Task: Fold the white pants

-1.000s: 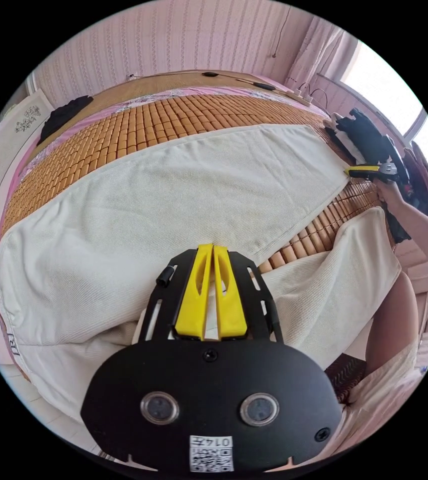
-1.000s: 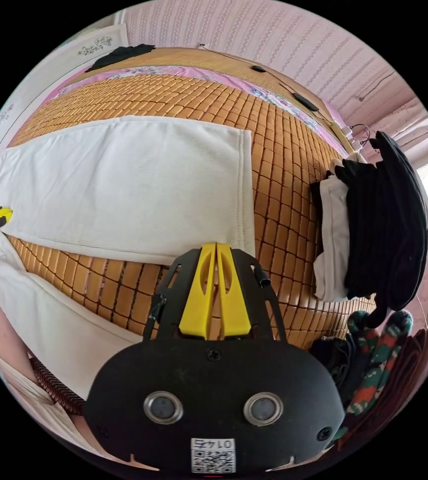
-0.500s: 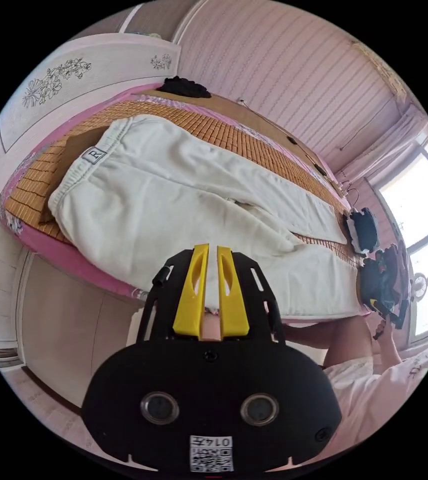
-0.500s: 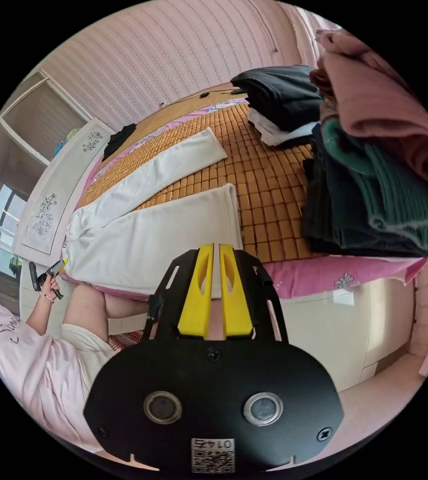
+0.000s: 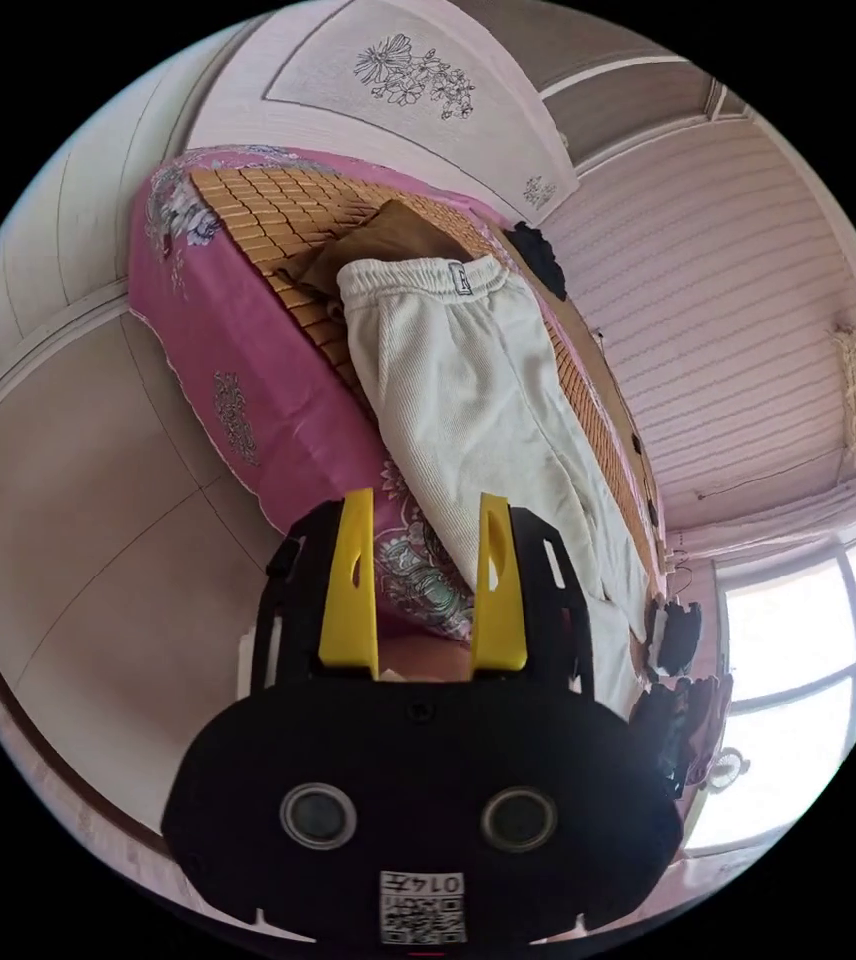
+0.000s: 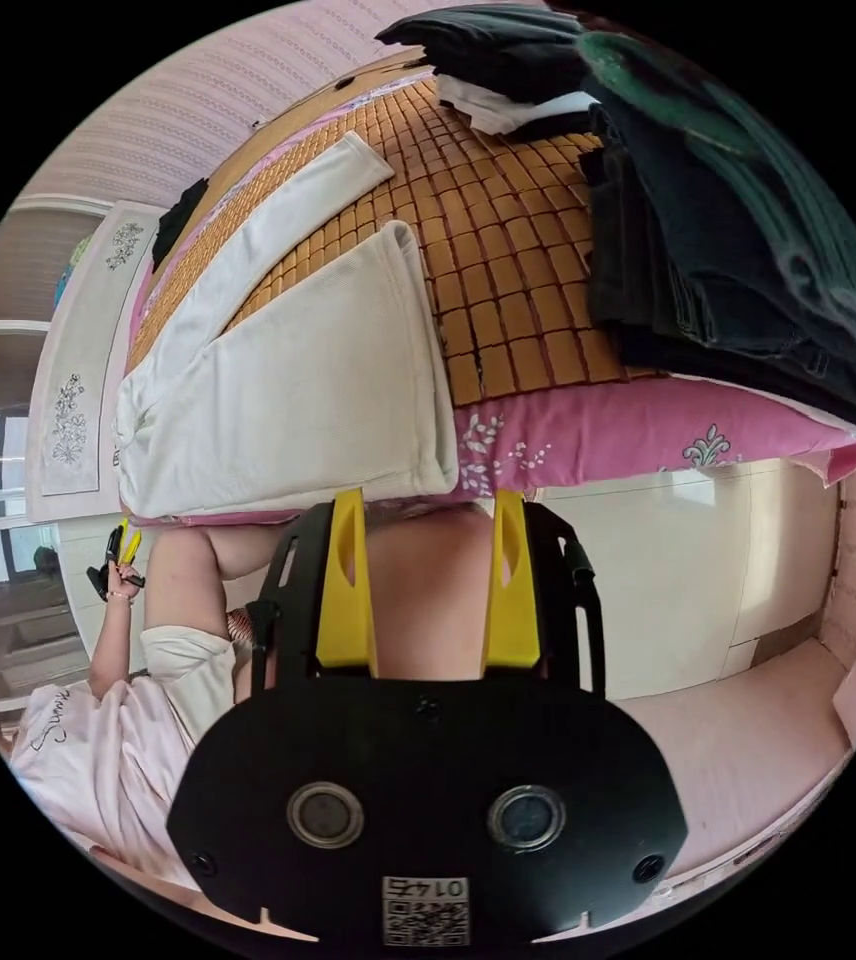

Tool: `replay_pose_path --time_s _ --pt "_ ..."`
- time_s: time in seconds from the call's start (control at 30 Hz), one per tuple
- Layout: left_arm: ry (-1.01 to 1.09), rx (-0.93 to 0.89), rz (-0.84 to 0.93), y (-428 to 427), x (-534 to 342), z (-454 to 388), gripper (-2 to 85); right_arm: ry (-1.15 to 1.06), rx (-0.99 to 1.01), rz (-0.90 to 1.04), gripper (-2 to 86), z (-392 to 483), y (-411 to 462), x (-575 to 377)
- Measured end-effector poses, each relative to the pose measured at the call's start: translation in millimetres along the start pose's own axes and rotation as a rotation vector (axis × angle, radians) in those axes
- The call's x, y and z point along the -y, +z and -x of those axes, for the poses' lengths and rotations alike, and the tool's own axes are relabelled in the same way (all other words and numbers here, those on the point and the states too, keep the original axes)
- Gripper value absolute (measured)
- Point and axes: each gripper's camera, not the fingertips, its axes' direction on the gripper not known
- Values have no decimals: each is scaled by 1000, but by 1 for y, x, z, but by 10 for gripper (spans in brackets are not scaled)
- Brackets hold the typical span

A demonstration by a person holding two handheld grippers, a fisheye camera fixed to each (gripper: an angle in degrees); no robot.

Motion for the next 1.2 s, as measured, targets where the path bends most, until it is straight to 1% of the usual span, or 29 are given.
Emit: replay_pose_path --time_s 0.1,0.17,0.2,0.23,0.27,0.3,0.33,0.4,0.47,0.53,0.6,0.73,0.8,0.9,1.07,1.13,1.2 --pt "-92 -131 -61 -6 16 12 154 -13 -48 1 122 19 1 11" --pt "-141 -136 -24 -1 27 19 156 10 -67 2 120 26 4 17" --pt "-158 -136 40 5 35 23 149 23 -66 3 123 30 5 21" --pt "-167 -145 85 9 40 25 134 26 -65 3 123 32 6 22" --pt "-168 -145 93 9 42 26 113 27 -65 1 123 37 7 25" --pt "-160 -151 99 8 45 26 72 23 -66 4 110 43 8 26" --pt "-139 -162 89 6 47 26 55 20 -69 8 104 46 9 26" --pt "-137 -183 97 4 47 28 39 3 -97 -4 71 57 8 26" --pt "-141 -209 94 0 45 32 27 -7 -118 -15 61 65 7 25" --pt "-78 -210 60 -13 38 27 14 -18 -149 -47 53 72 1 20" --pt "2 -218 33 -27 31 19 9 -38 -227 -121 44 83 -16 7" --pt "48 -291 0 -59 9 11 5 -90 -302 -225 35 100 -46 -19" --pt "85 -268 -19 -73 0 3 6 -140 -360 -263 32 113 -61 -31" --pt "182 -202 -64 -93 -12 -19 8 -202 -378 -291 31 127 -76 -34" --pt "294 -206 -126 -108 -16 -62 11 -301 -453 -357 32 158 -100 -14" --pt "389 -206 -149 -102 -2 -99 18 -335 -481 -382 33 170 -109 4" --pt "456 -200 -159 -89 16 -132 25 -376 -501 -393 35 186 -122 46"
